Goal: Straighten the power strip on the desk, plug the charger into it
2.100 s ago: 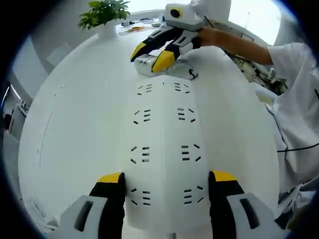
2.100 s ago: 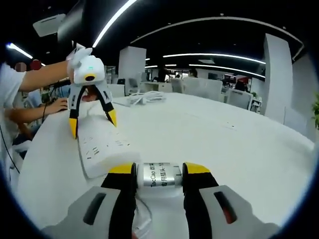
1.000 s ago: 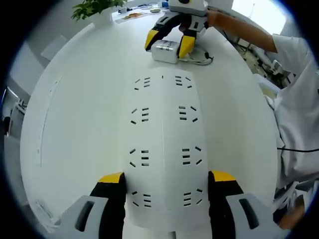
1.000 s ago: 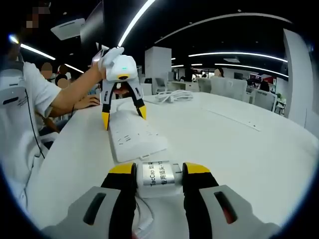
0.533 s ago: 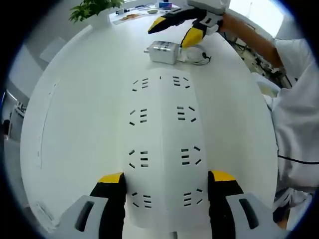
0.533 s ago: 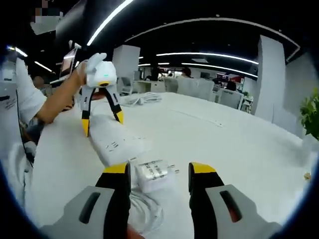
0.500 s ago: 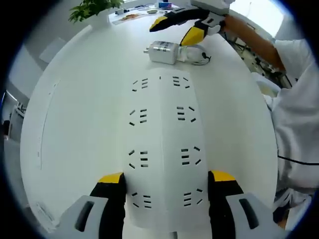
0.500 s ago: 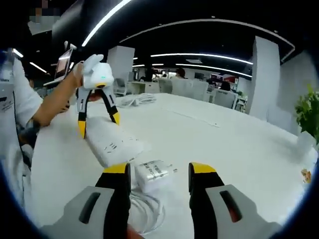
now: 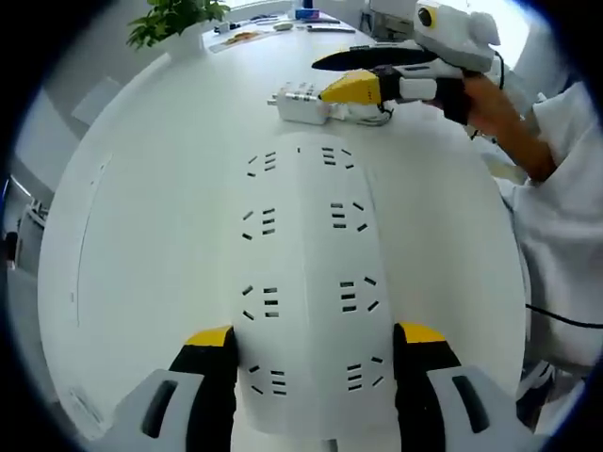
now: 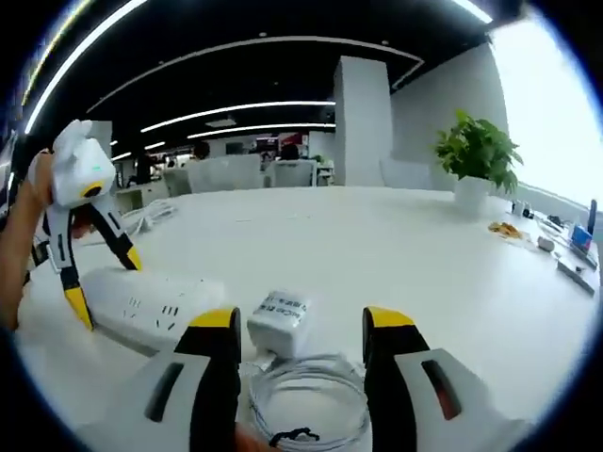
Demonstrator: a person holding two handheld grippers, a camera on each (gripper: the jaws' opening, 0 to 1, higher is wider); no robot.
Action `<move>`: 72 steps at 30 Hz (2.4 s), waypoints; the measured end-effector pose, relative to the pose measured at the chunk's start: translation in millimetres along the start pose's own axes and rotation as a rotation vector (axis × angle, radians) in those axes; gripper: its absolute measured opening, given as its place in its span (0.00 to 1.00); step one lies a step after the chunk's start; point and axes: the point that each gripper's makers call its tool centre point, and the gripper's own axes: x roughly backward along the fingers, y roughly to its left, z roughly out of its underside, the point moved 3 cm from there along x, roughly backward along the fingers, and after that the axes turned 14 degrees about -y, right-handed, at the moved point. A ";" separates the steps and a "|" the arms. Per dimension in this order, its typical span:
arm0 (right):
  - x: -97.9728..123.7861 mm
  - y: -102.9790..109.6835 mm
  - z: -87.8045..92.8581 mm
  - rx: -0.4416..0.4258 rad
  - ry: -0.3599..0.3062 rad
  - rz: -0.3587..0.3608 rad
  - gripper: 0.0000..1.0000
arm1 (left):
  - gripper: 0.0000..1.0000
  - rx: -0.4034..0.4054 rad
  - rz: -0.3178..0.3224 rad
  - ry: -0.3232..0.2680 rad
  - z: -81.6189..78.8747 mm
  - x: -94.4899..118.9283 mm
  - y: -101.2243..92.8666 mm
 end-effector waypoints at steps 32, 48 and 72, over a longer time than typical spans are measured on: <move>-29.9 4.8 13.0 0.094 0.039 0.153 0.32 | 0.68 -0.022 0.014 -0.026 -1.1 -2.6 -0.9; -31.8 13.1 13.9 0.133 0.022 -0.236 0.30 | 0.69 -0.026 0.018 -0.033 -1.2 -3.2 -1.3; -25.8 15.0 8.9 0.174 0.033 -0.352 0.52 | 0.69 -0.043 0.031 -0.047 -2.2 -3.4 -0.4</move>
